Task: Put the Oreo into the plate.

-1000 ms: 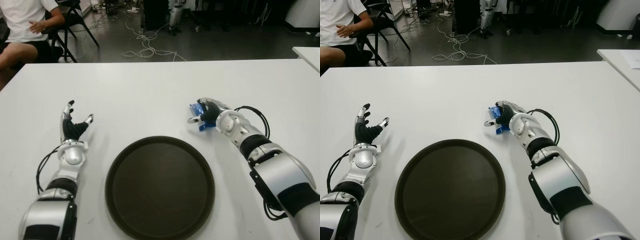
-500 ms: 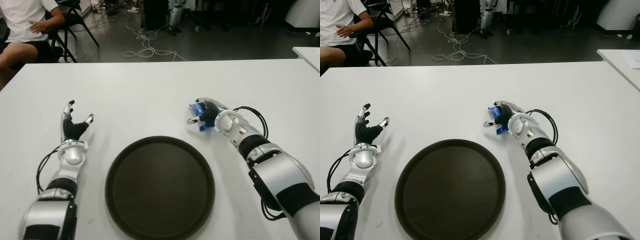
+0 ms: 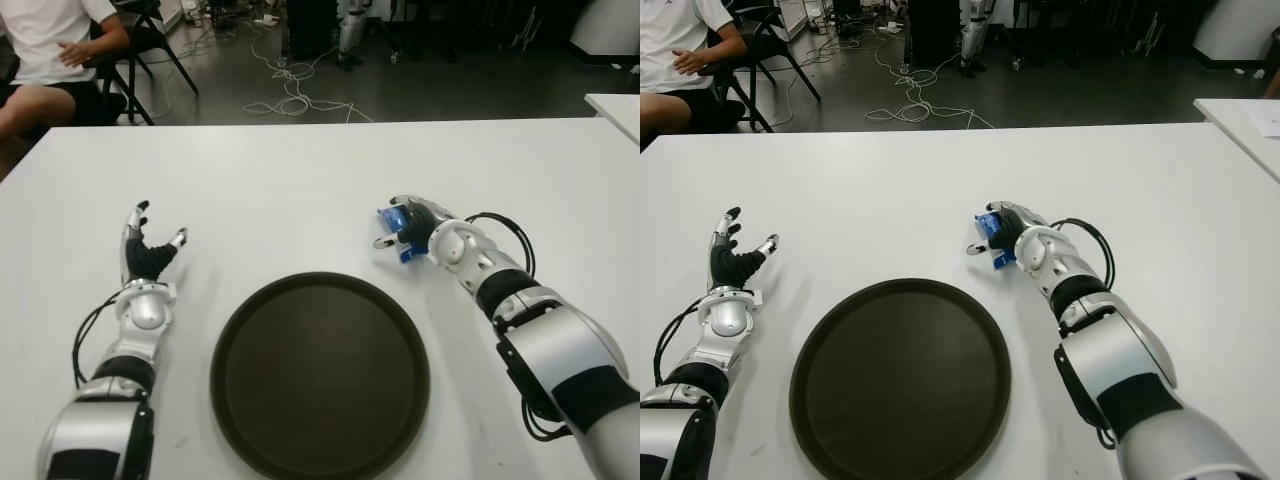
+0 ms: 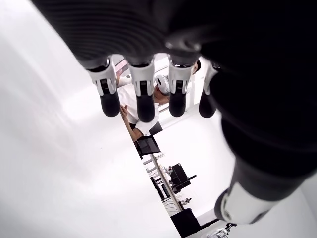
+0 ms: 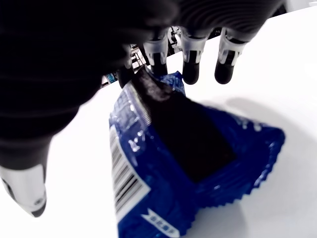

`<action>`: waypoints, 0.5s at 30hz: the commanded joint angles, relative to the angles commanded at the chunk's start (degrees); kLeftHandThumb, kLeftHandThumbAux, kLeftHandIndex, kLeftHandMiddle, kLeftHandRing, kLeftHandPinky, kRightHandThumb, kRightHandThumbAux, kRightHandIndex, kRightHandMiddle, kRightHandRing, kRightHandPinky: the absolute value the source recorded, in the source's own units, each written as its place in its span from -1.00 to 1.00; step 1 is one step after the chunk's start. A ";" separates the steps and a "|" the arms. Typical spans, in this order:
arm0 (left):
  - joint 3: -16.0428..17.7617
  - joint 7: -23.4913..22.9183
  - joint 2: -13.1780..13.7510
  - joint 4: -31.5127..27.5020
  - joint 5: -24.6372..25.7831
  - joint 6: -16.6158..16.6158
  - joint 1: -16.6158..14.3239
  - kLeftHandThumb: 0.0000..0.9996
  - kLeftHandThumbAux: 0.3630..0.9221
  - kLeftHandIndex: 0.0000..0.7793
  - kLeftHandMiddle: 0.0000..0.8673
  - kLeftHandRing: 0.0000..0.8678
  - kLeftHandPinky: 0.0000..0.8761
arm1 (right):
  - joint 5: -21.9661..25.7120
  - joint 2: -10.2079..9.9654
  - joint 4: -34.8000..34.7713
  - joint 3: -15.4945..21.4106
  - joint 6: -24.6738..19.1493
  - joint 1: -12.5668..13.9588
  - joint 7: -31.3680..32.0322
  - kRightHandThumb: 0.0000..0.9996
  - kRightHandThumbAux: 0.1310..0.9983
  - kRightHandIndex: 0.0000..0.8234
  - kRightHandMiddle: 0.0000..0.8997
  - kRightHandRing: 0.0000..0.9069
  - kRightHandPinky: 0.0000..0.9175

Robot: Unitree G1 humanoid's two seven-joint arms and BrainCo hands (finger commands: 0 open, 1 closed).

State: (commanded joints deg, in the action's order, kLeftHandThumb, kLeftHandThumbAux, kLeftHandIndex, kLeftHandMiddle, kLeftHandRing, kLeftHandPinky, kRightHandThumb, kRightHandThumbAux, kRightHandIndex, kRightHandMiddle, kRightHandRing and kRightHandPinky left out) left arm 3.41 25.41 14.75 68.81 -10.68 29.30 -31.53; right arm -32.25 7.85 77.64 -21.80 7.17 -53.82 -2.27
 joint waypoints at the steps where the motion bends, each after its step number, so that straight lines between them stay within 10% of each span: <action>1: 0.00 0.00 0.00 0.00 0.00 0.00 0.00 -1.00 0.45 -0.84 -0.77 -0.83 -0.90 | 0.06 0.00 0.00 0.07 -0.02 0.01 0.04 -1.00 0.08 -1.00 -1.00 -1.00 -1.00; 15: -0.10 0.01 0.22 -0.04 -0.15 -0.16 0.06 -1.00 0.41 -0.86 -0.82 -0.87 -0.91 | 1.11 0.07 0.02 0.99 -0.75 0.70 -0.22 -1.00 0.08 -1.00 -1.00 -1.00 -1.00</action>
State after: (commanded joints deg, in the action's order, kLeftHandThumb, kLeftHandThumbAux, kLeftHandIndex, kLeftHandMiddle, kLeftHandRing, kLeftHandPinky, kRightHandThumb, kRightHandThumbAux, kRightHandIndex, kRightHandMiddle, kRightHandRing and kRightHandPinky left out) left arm 3.30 25.42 14.97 68.78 -10.83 29.14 -31.47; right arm -31.14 7.92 77.66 -20.81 6.43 -53.12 -2.49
